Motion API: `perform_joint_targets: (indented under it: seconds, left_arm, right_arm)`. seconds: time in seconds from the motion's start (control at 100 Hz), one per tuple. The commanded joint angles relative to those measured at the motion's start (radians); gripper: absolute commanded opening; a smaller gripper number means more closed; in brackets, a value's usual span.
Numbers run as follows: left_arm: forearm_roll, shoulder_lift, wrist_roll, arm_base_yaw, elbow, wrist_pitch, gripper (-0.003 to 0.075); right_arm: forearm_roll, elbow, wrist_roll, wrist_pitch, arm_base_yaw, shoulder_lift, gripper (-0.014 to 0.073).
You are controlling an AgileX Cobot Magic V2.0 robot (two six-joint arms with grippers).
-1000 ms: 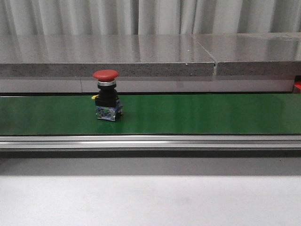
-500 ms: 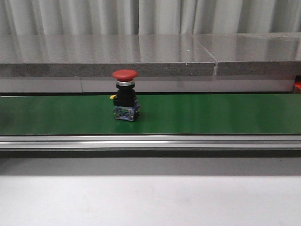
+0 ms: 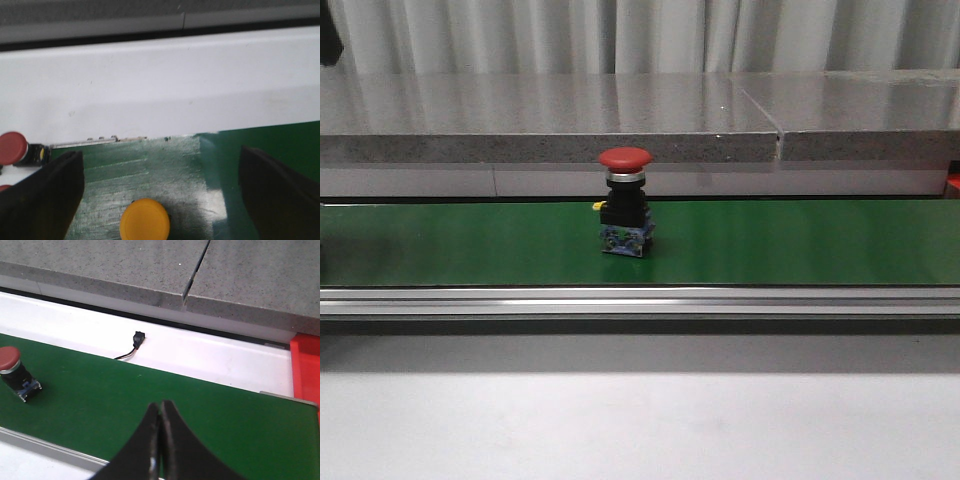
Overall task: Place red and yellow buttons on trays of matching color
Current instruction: 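Raise the left gripper away from the belt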
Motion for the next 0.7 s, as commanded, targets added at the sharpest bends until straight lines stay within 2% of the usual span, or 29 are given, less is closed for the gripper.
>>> perform_joint_targets:
  seconds: [0.0,0.26,0.38,0.54,0.69]
  left_arm:
    - [-0.004,-0.097,-0.008,-0.019,0.000,-0.102,0.0611]
    - [-0.015,-0.329,-0.012,-0.019,0.173,-0.176,0.0604]
    - [-0.019,-0.448,-0.012,-0.019,0.283,-0.206,0.0576]
    - [-0.021,-0.607,-0.014,-0.019,0.438,-0.234,0.0506]
    - [-0.021,-0.740,-0.014,-0.019,0.560,-0.235,0.0384]
  right_arm:
    - [0.015,-0.024,-0.009,-0.065,0.000,-0.005,-0.0067]
    - [0.015,-0.024,-0.009,-0.065,0.000,-0.005,-0.0067]
    - [0.015,-0.024,-0.009,-0.065,0.000,-0.005,-0.0067]
    - [0.015,-0.024,-0.009,-0.065,0.000,-0.005,-0.0067]
    - [0.015,-0.024,-0.009,-0.073,0.000,-0.005,-0.0067]
